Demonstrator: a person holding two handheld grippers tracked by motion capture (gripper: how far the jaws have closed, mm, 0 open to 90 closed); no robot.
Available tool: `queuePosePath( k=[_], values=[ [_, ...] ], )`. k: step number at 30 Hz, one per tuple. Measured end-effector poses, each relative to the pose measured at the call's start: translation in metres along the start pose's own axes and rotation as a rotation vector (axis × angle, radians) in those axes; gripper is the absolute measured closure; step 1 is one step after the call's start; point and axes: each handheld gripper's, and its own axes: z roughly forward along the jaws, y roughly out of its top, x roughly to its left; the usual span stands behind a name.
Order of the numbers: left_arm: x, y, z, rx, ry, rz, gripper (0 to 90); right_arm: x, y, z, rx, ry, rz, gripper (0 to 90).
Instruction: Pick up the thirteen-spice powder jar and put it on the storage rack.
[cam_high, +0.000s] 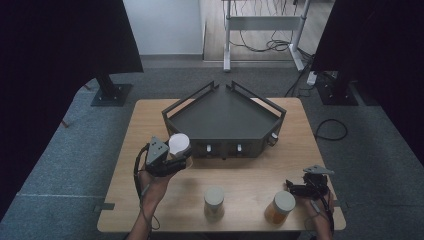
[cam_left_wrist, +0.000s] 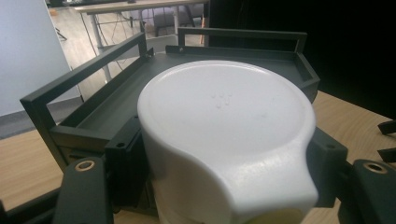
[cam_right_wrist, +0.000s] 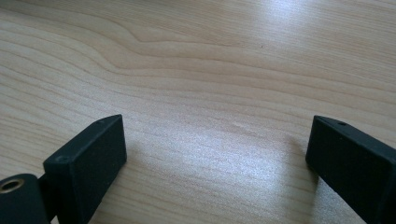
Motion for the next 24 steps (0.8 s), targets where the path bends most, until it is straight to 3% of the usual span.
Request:
queuePosePath(
  k=[24],
  values=[
    [0.008,0.023,0.012,-0.008,0.002,-0.001,30.3,0.000,0.000,0.000,0.000,0.000,0.000,4.5]
  ],
)
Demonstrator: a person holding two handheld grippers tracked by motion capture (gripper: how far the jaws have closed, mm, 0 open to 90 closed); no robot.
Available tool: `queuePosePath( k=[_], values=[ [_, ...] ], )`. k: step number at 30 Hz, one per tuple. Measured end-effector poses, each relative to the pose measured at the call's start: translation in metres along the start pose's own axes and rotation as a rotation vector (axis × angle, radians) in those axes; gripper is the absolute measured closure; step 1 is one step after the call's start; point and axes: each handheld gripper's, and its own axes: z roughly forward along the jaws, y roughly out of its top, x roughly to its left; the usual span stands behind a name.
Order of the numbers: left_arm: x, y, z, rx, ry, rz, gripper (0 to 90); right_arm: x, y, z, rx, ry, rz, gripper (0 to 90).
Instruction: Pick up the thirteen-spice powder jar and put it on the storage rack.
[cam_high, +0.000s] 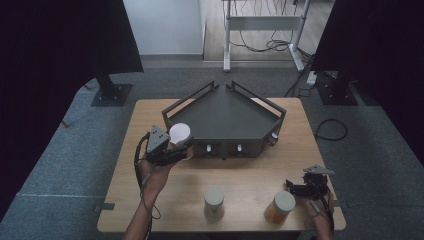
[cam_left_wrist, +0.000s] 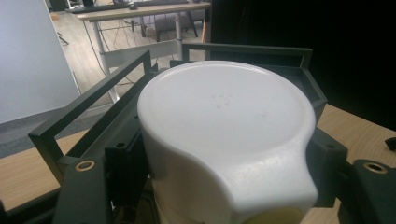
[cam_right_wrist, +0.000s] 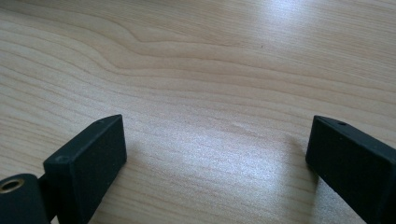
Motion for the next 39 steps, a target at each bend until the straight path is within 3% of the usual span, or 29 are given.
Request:
queuePosePath(
  k=[21,27,39],
  values=[
    [0.006,0.013,0.016,-0.003,0.031,0.002,30.3,0.000,0.000,0.000,0.000,0.000,0.001,4.5],
    [0.009,0.016,0.021,-0.007,0.037,-0.021,30.3,0.000,0.000,0.000,0.000,0.000,0.002,4.5],
    [0.008,0.026,0.028,-0.011,0.044,-0.008,30.3,0.000,0.000,0.000,0.000,0.000,0.002,4.5]
  ],
)
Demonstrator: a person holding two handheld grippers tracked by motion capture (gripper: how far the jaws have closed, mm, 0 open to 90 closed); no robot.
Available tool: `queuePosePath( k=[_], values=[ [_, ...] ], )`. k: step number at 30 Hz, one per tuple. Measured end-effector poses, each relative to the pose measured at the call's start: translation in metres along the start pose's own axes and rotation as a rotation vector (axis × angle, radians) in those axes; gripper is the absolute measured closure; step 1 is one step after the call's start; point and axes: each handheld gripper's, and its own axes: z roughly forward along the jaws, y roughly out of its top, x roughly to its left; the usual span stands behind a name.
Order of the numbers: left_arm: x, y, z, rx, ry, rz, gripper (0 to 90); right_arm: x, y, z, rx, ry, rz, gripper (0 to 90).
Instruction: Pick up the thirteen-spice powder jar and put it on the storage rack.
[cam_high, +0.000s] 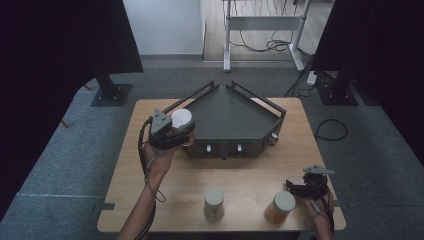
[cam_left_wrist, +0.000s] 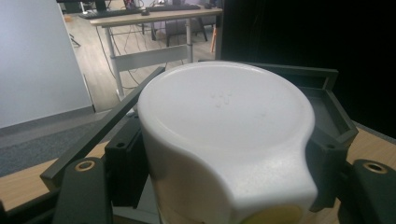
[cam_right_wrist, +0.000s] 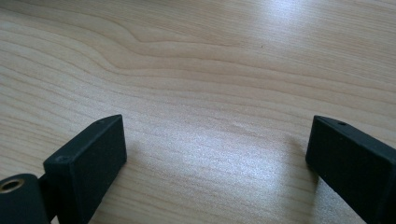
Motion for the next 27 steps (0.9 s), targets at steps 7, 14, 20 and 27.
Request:
queuePosePath(
  k=[7,14,20,27],
  values=[
    [0.000,0.007,0.007,0.008,0.005,0.015,30.3,0.000,0.000,0.000,0.000,0.000,0.001,4.5],
    [0.002,0.011,0.015,0.011,0.008,0.011,30.3,0.000,0.000,0.000,-0.001,0.000,-0.001,4.5],
    [0.003,0.015,0.023,0.013,0.011,0.010,30.3,0.000,0.000,0.000,0.000,0.001,0.000,4.5],
    [0.004,0.015,0.032,0.018,0.018,0.005,30.3,0.000,0.000,0.000,-0.001,0.002,0.000,4.6]
  ],
)
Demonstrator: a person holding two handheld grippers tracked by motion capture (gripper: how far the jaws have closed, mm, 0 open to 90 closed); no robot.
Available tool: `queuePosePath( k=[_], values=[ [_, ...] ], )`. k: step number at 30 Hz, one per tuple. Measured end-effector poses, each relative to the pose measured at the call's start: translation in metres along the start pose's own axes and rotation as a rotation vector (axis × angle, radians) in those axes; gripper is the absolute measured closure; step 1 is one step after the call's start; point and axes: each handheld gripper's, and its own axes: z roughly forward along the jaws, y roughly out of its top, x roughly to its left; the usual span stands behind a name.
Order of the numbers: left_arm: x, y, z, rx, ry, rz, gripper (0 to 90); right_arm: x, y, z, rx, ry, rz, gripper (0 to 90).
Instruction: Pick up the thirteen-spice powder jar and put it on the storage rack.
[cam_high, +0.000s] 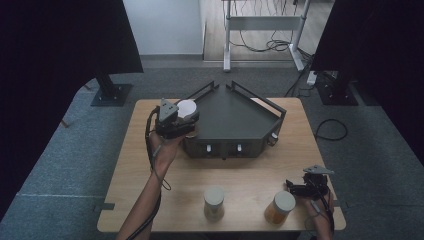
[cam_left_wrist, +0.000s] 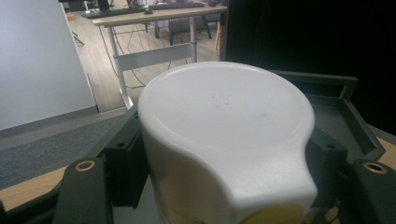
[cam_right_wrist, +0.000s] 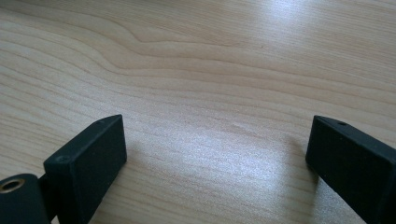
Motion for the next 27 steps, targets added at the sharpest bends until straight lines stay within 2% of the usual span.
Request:
queuePosePath(
  k=[9,24,27],
  values=[
    [0.001,0.002,0.013,0.000,0.009,-0.008,30.3,0.000,0.000,0.000,0.000,0.001,-0.001,4.6],
    [0.001,0.002,0.032,0.017,0.039,0.005,30.3,-0.001,0.000,0.000,0.000,0.003,-0.002,4.6],
    [0.002,0.001,0.036,0.021,0.040,-0.006,30.3,-0.001,0.000,0.000,0.000,0.003,-0.003,4.7]
  ],
)
